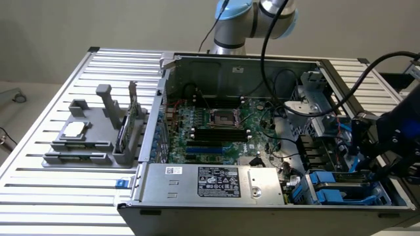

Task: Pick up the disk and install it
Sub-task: 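Insert the disk into the insertion slot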

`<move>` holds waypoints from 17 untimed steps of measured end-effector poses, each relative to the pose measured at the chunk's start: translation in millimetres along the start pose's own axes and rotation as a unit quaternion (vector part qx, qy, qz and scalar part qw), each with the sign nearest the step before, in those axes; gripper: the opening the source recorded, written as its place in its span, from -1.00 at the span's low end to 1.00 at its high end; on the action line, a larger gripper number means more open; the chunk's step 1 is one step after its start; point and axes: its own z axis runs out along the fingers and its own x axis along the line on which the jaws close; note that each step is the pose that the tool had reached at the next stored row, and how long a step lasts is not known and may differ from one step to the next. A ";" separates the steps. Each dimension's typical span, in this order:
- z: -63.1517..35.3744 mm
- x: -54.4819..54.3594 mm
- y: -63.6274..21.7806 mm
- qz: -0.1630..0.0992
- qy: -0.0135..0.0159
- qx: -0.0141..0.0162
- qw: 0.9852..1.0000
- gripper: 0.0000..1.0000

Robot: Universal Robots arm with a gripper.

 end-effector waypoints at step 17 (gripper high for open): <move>3.0 -2.4 22.0 0.011 0.007 0.009 1.000 -0.53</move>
